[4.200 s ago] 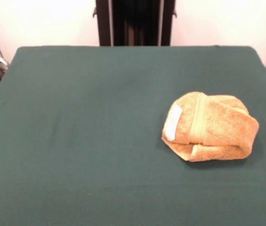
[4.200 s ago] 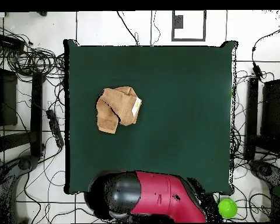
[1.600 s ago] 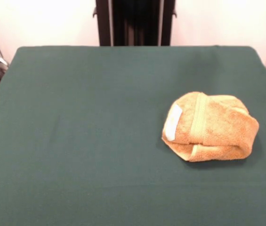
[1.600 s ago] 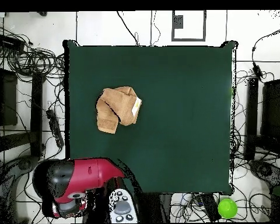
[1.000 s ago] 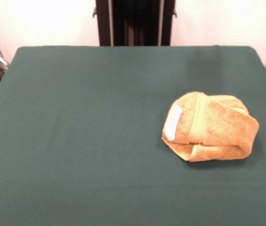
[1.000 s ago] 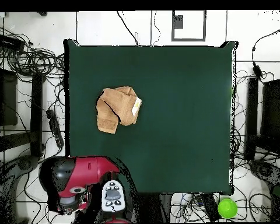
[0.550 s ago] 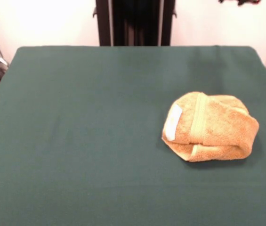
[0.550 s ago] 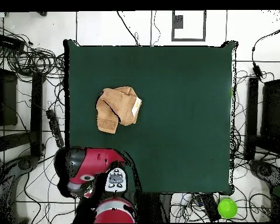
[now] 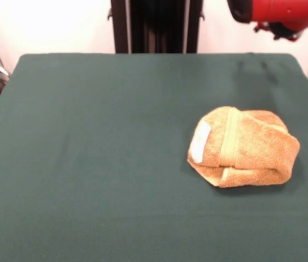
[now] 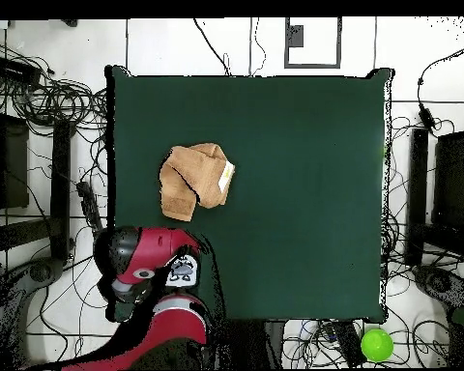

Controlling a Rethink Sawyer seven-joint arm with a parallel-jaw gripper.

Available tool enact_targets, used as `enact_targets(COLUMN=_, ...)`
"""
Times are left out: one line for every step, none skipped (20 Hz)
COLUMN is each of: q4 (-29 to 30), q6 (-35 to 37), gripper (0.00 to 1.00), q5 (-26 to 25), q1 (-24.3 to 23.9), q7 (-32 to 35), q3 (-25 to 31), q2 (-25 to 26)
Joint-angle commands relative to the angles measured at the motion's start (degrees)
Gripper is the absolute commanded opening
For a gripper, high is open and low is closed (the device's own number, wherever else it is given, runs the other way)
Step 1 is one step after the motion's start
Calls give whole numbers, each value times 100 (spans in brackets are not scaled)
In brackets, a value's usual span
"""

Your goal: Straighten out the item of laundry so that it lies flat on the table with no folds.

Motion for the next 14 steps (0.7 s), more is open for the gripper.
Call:
enact_targets(q4=-1012, q6=-292, gripper=100, q5=431, q1=240, q7=1623, q3=178, q2=502)
enact_targets(q4=-1081, q6=-288, gripper=100, q5=433, q1=247, q7=1606, q3=200, q2=553)
enact_targets(q4=-1179, q6=-263, gripper=100, q5=431, q1=261, q7=1591, q3=218, q2=616)
enact_targets(q4=-1264, q6=-233, gripper=100, q5=421, q1=278, q7=1569, q3=221, q2=663)
enact_targets(q4=-1341, q6=-191, gripper=100, q5=393, q1=292, q7=1535, q3=215, q2=695)
enact_targets(q4=-1410, q6=-146, gripper=100, q5=363, q1=301, q7=1495, q3=209, q2=716)
enact_targets(q4=-1441, q6=-72, gripper=100, q5=330, q1=285, q7=1428, q3=210, q2=708)
enact_targets(q4=-1472, q6=2, gripper=100, q5=298, q1=269, q7=1362, q3=211, q2=700)
enact_targets(q4=-1481, q6=92, gripper=100, q5=258, q1=240, q7=1275, q3=217, q2=667)
enact_targets(q4=-1479, q6=194, gripper=100, q5=211, q1=191, q7=1171, q3=224, q2=629)
enact_targets(q4=-1469, q6=300, gripper=100, q5=146, q1=145, q7=1036, q3=239, q2=568)
enact_targets(q4=-1474, q6=415, gripper=100, q5=76, q1=77, q7=879, q3=259, q2=521)
enact_targets(q4=-1463, q6=549, gripper=100, q5=18, q1=17, q7=740, q3=287, q2=447)
enact_targets(q4=-1474, q6=690, gripper=100, q5=-44, q1=-57, q7=586, q3=321, q2=397)
